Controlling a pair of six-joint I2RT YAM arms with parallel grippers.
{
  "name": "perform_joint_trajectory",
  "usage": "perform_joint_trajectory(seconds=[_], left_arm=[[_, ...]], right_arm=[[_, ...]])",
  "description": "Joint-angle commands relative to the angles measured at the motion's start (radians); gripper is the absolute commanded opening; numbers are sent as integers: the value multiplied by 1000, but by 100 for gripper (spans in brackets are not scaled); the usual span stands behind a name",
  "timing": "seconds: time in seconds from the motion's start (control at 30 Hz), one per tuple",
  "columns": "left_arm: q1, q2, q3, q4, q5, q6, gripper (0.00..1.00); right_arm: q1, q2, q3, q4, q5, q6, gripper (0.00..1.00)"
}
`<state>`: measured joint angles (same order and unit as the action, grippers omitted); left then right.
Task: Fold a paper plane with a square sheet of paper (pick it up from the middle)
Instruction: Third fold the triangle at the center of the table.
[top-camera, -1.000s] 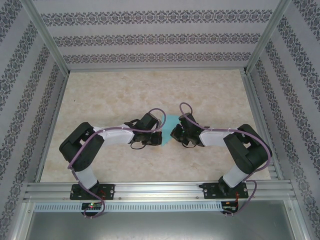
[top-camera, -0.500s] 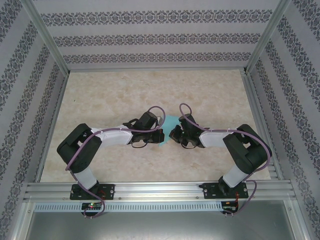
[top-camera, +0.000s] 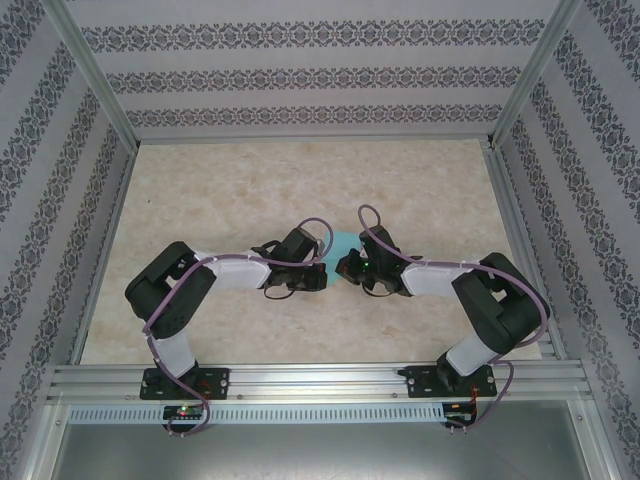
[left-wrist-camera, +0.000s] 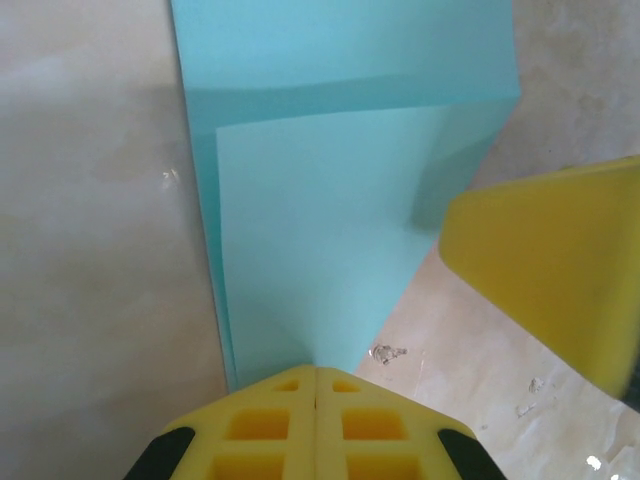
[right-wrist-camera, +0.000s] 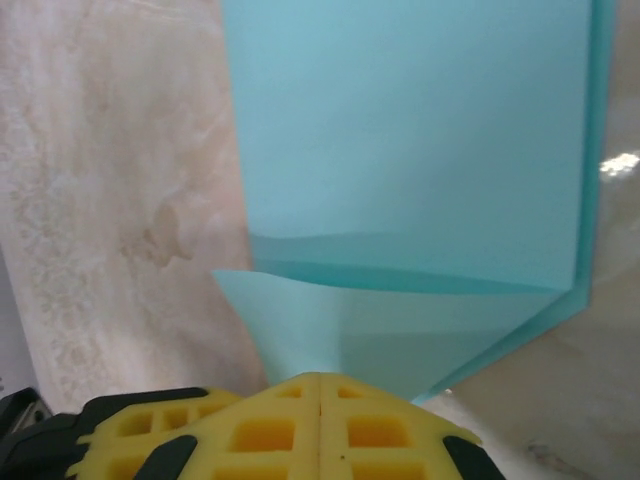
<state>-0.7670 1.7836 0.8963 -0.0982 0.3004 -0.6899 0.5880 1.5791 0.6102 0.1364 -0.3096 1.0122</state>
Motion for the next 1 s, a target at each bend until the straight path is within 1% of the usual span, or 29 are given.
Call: perform_joint_trajectory(seconds=[0.0, 0.4, 0.53, 0.63, 0.77, 0.97], left_arm=[[-6, 7, -3, -12, -25, 3, 0], [-6, 7, -17, -13, -30, 1, 0], [-6, 8, -23, -29, -37, -5, 0], [-6, 8, -22, -74, -58, -12, 0], [-2, 21, -22, -142, -95, -19, 0], [6, 46, -53, -155, -84, -37, 0]], right_arm=[[16, -11, 5, 13, -10, -51, 0], [47, 104, 54, 52, -46, -47, 0], [46, 112, 58, 12, -16, -45, 0], [28, 110, 55, -60, 43, -39, 0], [-28, 101, 23, -89, 88, -31, 0], [-93, 73, 2, -150, 131, -43, 0]])
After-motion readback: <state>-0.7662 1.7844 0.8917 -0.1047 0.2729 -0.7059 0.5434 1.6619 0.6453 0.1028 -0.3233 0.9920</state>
